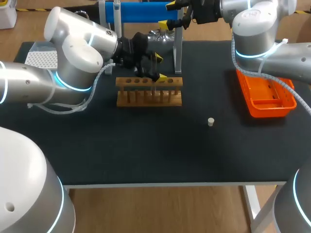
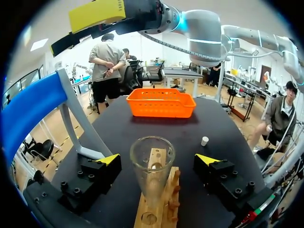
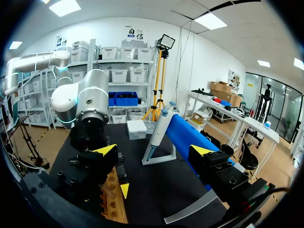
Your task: Invert the test tube, pick up the pipette, mount the tip to pipette, aspirate from beaker and dispense into the tube, eject the tip, return the pipette, and cap with the stopper.
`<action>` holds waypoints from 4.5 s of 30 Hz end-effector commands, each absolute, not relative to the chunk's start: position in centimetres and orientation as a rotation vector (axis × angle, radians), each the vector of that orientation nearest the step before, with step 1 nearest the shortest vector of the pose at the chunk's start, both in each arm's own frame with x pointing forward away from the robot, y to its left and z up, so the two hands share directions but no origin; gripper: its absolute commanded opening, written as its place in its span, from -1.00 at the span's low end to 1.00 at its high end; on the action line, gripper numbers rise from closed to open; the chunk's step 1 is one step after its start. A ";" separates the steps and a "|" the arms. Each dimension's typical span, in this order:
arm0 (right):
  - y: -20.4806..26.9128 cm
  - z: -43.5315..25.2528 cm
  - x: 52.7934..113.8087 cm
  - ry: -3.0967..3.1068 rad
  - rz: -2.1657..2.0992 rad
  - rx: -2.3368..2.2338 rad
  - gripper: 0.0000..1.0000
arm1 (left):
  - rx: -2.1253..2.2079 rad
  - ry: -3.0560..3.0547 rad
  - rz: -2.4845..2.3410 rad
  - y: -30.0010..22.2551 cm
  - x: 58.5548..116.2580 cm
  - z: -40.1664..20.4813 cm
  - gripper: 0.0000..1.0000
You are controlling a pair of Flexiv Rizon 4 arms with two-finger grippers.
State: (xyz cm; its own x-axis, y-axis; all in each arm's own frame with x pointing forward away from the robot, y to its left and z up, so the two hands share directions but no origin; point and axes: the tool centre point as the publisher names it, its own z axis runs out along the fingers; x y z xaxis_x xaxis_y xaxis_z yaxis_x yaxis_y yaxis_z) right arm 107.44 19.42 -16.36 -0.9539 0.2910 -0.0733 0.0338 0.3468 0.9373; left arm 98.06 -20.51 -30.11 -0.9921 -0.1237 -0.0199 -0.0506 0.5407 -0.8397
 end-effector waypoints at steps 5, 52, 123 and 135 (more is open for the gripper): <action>19.3 -16.3 107.4 2.386 1.648 0.292 1.00 | -0.150 2.692 -1.463 -20.4 98.1 -30.1 1.00; -1.2 -24.4 85.8 2.343 1.547 0.498 1.00 | -0.150 2.692 -1.463 -20.4 98.1 -30.1 1.00; 3.1 -41.0 82.5 2.436 1.384 0.732 1.00 | -0.150 2.692 -1.463 -20.4 98.1 -30.1 1.00; 3.3 -41.9 83.0 2.444 1.374 0.755 1.00 | -0.150 2.692 -1.463 -20.4 98.1 -30.1 1.00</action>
State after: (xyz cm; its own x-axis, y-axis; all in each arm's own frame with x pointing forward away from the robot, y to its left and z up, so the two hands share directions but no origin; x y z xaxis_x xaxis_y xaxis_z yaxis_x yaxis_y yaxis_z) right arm 82.81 3.01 -41.57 -0.8411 0.5389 0.0474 0.3200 0.4248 0.8468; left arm 97.98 -20.48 -30.07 -0.9920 -0.1246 -0.0207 -0.0504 0.5411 -0.8394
